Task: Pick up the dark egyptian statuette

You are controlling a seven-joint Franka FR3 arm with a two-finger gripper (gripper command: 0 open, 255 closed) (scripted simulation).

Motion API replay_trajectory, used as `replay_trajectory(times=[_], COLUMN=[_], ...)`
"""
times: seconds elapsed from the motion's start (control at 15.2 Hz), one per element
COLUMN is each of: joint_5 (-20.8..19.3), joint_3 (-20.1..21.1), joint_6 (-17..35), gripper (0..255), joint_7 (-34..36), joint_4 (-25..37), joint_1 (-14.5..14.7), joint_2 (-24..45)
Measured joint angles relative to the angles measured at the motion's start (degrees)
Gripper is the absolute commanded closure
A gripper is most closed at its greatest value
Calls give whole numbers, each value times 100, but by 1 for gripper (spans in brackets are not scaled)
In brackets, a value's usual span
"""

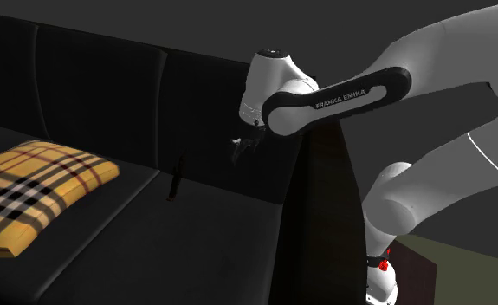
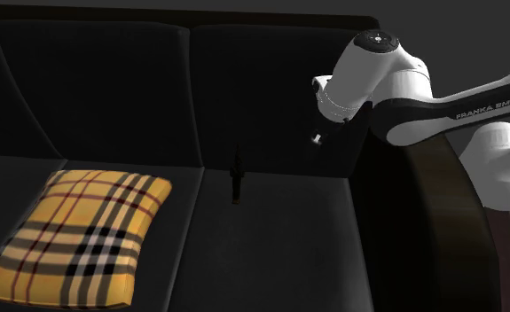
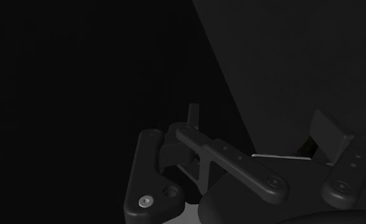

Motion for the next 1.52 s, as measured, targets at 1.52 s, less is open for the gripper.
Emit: replay_trajectory(times=[1.52], joint_5=[-5155], joint_3=[675], joint_6=[2104], gripper=[0], joint_7=[5477], joint_4=[2684], joint_1=[-271], joint_2=[4479])
